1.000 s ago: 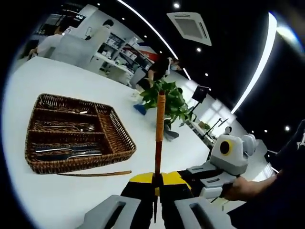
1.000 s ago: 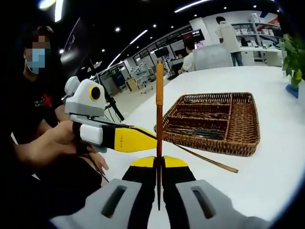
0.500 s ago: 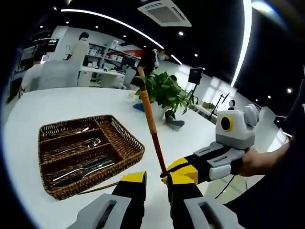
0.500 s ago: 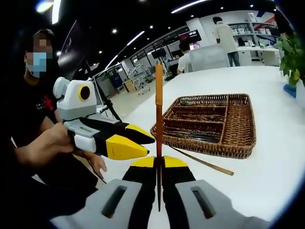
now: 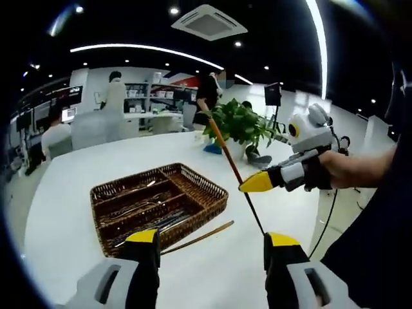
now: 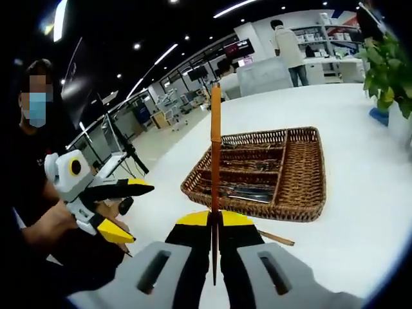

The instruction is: Arrange the knives, forks, and spoons in their matching storage slots by inserting each utensil handle-first until every utensil is classified and aligned in the correct compartment

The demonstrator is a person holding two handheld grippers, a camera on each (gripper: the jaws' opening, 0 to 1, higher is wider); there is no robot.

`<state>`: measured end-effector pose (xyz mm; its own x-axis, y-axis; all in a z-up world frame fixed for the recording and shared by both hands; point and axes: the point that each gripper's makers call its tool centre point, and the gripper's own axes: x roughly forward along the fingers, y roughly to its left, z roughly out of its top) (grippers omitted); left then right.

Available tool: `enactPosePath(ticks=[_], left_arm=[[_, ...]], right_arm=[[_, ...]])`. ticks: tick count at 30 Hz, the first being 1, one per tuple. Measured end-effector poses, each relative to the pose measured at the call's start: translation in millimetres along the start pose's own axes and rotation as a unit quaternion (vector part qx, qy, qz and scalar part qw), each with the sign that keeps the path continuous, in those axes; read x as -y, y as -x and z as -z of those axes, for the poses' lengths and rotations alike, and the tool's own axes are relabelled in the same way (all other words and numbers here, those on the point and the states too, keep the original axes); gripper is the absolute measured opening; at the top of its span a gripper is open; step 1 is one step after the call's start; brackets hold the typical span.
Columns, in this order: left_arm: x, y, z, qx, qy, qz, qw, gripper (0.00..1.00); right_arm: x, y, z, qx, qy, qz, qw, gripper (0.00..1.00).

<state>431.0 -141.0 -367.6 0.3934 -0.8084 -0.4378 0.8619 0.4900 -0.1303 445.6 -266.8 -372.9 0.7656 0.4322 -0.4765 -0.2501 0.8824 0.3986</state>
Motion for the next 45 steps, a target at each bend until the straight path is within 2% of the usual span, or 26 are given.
enactPosePath(ticks=[1, 4, 9, 11, 12, 14, 17, 22, 27, 32, 37, 40, 43, 45], left_arm=[[-3.1, 4, -0.1, 0.007, -0.004, -0.006, 0.9999, 0.76], [-8.4, 11, 5.7, 0.005, 0.001, -0.015, 0.9999, 0.83], [-17.6, 25, 11.7, 0.008, -0.007, -0.038, 0.9992, 0.95], [-19.8, 29, 12.8, 0.009, -0.008, -0.045, 0.9989, 0.98], [-20.8, 32, 13.1, 0.011, -0.01, -0.047, 0.9988, 1.0], [-21.2, 35, 15.1, 0.008, -0.014, -0.051, 0.9986, 1.0], [-21.8, 40, 20.1, 0.002, -0.019, -0.059, 0.9981, 1.0], [-21.5, 46, 25.5, -0.001, -0.014, -0.066, 0.9977, 1.0], [-19.9, 49, 29.1, -0.006, -0.022, -0.071, 0.9972, 1.0], [-19.1, 49, 23.5, 0.003, -0.023, -0.069, 0.9973, 1.0], [-23.3, 47, 22.6, -0.001, -0.022, -0.072, 0.9971, 1.0], [-27.6, 46, 27.2, -0.013, -0.017, -0.074, 0.9971, 1.0], [-30.7, 45, 36.3, -0.036, -0.01, -0.072, 0.9967, 1.0], [-31.7, 45, 39.4, -0.045, -0.015, -0.072, 0.9963, 1.0]], right_arm=[[7, -1, -3.7, 0.0, -0.005, 0.007, 1.0, 0.02], [22, -4, -11.7, 0.002, -0.023, 0.02, 0.9995, 0.02], [47, -13, -30.5, 0.002, -0.024, 0.042, 0.9988, 0.03], [60, -20, -35.7, -0.012, -0.034, 0.051, 0.998, 0.03], [67, -25, -43.4, -0.008, -0.034, 0.053, 0.998, 0.03], [78, -33, -54.7, -0.006, -0.049, 0.056, 0.9972, 0.03], [92, -44, -67.9, -0.009, -0.048, 0.065, 0.9967, 0.03], [107, -65, -76.0, -0.023, -0.047, 0.073, 0.9959, 0.03], [122, -87, -71.8, -0.043, -0.048, 0.084, 0.9944, 0.03], [134, -106, -57.8, -0.07, -0.052, 0.099, 0.9912, 0.03], [146, -119, -41.8, -0.1, -0.07, 0.113, 0.9862, 0.03], [150, -123, -32.7, -0.117, -0.084, 0.121, 0.9822, 0.03], [154, -127, -21.5, -0.14, -0.102, 0.126, 0.9767, 0.03], [157, -129, -20.1, -0.142, -0.106, 0.132, 0.9753, 0.03]])
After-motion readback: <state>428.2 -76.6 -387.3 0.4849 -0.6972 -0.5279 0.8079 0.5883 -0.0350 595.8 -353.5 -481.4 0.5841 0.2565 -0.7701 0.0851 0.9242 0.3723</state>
